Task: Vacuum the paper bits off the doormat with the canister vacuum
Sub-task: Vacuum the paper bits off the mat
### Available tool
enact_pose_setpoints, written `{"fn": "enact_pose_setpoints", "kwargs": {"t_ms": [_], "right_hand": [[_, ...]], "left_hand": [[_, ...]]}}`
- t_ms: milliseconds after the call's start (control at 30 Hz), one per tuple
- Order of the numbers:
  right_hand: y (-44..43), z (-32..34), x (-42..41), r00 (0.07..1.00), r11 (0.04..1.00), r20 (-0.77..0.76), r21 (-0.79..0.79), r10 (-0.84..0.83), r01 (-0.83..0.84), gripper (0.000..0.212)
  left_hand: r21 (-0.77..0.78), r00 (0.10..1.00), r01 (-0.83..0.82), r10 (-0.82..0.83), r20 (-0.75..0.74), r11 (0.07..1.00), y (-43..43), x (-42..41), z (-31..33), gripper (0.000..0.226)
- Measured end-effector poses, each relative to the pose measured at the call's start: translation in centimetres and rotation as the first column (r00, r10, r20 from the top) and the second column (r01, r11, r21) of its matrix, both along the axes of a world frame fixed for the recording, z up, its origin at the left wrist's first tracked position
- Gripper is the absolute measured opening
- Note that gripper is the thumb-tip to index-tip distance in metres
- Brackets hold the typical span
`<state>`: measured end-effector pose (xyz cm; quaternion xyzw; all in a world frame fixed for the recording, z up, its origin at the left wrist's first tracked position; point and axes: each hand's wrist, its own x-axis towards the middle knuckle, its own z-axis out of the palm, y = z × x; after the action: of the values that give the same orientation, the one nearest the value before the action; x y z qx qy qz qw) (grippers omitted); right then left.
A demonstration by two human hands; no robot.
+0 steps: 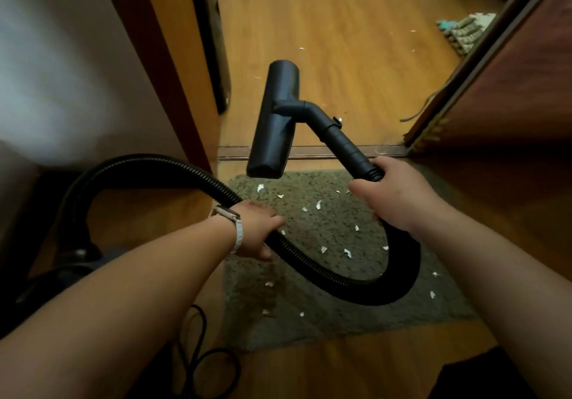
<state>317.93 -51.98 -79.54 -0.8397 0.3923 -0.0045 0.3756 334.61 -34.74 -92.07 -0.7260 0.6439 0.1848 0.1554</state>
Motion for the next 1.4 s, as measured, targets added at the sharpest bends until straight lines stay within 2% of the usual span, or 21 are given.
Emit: {"fn": "enact_pose_setpoints", "kwargs": {"t_ms": [100,200,333,467,633,767,833,933,1100,1233,1400], "right_hand": [[-0.6,-0.4,-0.2,0.998,0.999,-0.036,0.013,-0.044,0.045,0.014],[-0.7,-0.1,-0.6,0.995,0.998,-0.079,0.013,-0.062,0.063,0.013],[-0.2,0.6,-1.4,0.985,0.996,-0.158,-0.063,-0.075,0.066,0.018],[-0.3,1.2,-1.9,0.982,0.991,-0.179,-0.129,-0.057,0.034,0.02],[-2.9,1.2,-3.1,0.98,0.977,-0.178,-0.209,-0.083,0.045,0.025],[-5.1,0.1,-5.4,0.977,0.969,-0.177,-0.237,-0.119,0.075,0.029],[-5.8,-0.2,-6.0,0.977,0.968,-0.182,-0.24,-0.114,0.069,0.029],[-6.1,-0.7,-6.1,0.974,0.965,-0.213,-0.263,-0.082,0.024,0.029],[-5.8,-2.6,-5.7,0.936,0.95,-0.35,-0.274,0.043,-0.147,0.025],[-5.7,-4.6,-4.0,0.917,0.946,-0.386,-0.251,0.097,-0.206,0.02],[-5.6,-7.3,-1.6,0.903,0.953,-0.413,-0.209,0.117,-0.219,0.019]], "left_hand": [[0.083,0.985,0.027,-0.041,0.165,0.996,0.2,0.4,-2.3,0.052],[-0.006,0.983,0.039,-0.038,0.181,0.999,1.2,-0.2,-2.8,0.028],[-0.167,0.996,0.091,-0.086,0.039,0.982,2.6,-0.5,-1.0,0.025],[-0.216,0.999,0.011,-0.02,-0.041,0.976,4.4,-0.6,2.3,0.029],[-0.082,0.975,-0.144,0.127,-0.184,0.986,6.7,-3.3,7.0,0.026],[0.001,0.859,-0.354,0.326,-0.395,0.935,8.4,-4.4,10.6,0.015],[-0.009,0.808,-0.445,0.397,-0.435,0.895,8.6,-4.9,11.7,0.018],[-0.094,0.798,-0.516,0.437,-0.415,0.852,7.8,-6.0,12.5,0.028],[-0.212,0.847,-0.481,0.388,-0.363,0.851,6.3,-7.5,12.6,0.029],[-0.197,0.844,-0.489,0.405,-0.351,0.85,4.7,-6.4,12.2,0.026],[-0.145,0.881,-0.424,0.371,-0.294,0.894,3.7,-5.3,10.2,0.026]]}}
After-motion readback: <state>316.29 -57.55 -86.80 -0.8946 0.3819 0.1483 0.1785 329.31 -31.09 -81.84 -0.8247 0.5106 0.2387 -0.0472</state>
